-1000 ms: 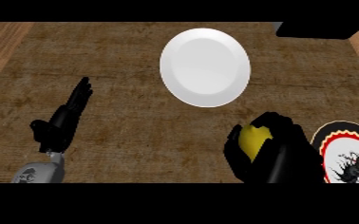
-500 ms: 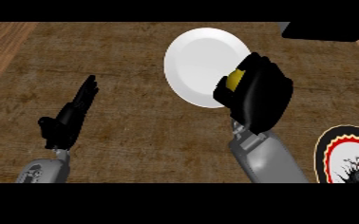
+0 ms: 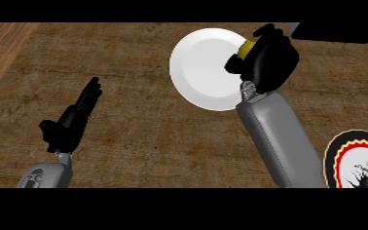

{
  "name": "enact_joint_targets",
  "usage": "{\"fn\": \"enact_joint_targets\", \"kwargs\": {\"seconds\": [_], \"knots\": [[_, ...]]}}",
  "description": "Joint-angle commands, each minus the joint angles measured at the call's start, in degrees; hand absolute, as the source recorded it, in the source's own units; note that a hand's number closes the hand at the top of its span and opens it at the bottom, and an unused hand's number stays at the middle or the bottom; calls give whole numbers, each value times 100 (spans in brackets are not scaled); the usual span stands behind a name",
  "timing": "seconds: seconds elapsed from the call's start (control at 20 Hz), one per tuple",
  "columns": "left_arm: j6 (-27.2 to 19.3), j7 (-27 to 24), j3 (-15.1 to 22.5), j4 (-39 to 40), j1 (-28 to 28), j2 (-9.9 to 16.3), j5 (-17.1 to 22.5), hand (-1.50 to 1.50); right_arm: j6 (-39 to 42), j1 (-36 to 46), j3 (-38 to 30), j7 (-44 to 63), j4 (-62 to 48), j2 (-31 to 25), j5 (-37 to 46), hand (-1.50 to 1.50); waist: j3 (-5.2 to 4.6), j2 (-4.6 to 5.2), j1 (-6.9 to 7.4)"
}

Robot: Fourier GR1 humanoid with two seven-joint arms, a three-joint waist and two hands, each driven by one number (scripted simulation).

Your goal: Pick the lemon from the plate and place it in the plate

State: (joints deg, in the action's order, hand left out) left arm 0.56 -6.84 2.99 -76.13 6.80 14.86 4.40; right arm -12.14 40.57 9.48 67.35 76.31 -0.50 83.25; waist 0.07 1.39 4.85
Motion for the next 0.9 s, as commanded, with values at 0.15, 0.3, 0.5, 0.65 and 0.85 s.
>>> {"fn": "enact_joint_targets", "kwargs": {"seconds": [0.15,0.3,0.5,0.65,0.85], "knots": [[58,-99,8,134,145,-33,-21,0,-1389,618,-555,1242,-1071,48,-442,-150,-3,30,89],[20,-207,51,156,-14,-74,-82,0,-2198,383,-851,924,-1191,48,-442,-150,4,28,49],[31,-10,-62,101,-5,28,-9,0,-2989,517,-993,823,-850,48,-67,-150,3,-63,-59],[64,-13,-83,148,62,68,-13,0,-3754,316,-1043,747,-686,48,-133,-150,5,-67,-82],[-109,-58,-51,53,-155,-66,-73,0,-4614,-350,-878,451,-182,49,-623,-150,9,-138,-214]]}}
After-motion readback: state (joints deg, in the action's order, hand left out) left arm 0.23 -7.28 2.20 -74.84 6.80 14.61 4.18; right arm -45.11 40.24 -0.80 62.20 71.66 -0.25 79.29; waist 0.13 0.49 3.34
